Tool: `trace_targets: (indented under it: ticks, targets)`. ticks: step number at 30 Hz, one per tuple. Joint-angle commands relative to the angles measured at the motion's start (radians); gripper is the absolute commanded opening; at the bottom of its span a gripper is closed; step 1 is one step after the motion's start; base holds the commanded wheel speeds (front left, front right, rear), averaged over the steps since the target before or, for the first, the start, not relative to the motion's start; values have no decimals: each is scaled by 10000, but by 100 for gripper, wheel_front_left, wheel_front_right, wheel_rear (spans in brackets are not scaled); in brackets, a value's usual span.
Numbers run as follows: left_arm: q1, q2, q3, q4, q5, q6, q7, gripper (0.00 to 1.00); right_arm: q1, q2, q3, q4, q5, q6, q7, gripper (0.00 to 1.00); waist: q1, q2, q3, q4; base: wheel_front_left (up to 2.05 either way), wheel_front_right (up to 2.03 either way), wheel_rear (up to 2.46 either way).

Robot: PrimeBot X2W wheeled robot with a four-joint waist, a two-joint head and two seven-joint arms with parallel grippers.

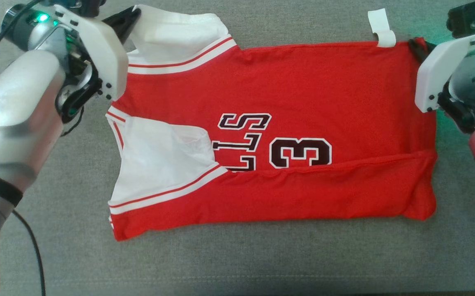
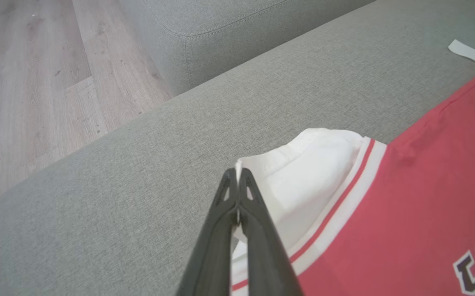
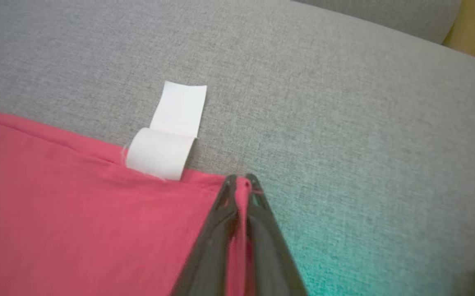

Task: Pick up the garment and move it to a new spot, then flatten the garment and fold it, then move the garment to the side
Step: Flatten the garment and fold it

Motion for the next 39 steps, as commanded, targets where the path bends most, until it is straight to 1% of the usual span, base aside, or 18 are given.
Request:
trace_targets:
  ticks: [1,7,11,16,21,25,29,34,39]
  targets:
    - [-668,432,363,-52,8,33,-169,0,-136,-238,74,-83,69,-9,-185,0,0,0,-1,-18,0,0,0]
    - [-1093,440,647,329,111,323,-922,0,-592,-300,137,89,171,-9,-1280,0,0,0,2,-117,0,0,0]
    - [-1319,398,707,597,203,398,-1250,0,-812,-247,107,275,199,-9,-1767,0,0,0,3,-158,0,0,0]
    - [-1683,268,945,1060,205,578,-1889,0,-1239,-128,258,469,-37,-9,-2763,0,0,0,21,-219,0,0,0]
    - [-1756,81,851,1503,310,550,-2200,0,-1464,82,270,751,6,-9,-3529,0,0,0,-46,-226,0,0,0]
    - [-1521,-76,717,1704,296,436,-2339,0,-1245,71,453,936,199,-9,-3848,0,0,0,-284,-169,0,0,0]
    - [-1046,-84,589,1659,164,280,-2428,0,-677,-3,921,838,566,-9,-4066,0,0,0,-679,-146,0,0,0]
    - [-342,126,420,1247,-19,176,-2415,0,-60,-339,1290,746,1121,-9,-4168,0,0,0,-1256,-43,0,0,0]
    - [423,467,106,596,-20,149,-2243,0,763,-789,1821,439,1840,-9,-3886,0,0,0,-1915,122,0,0,0]
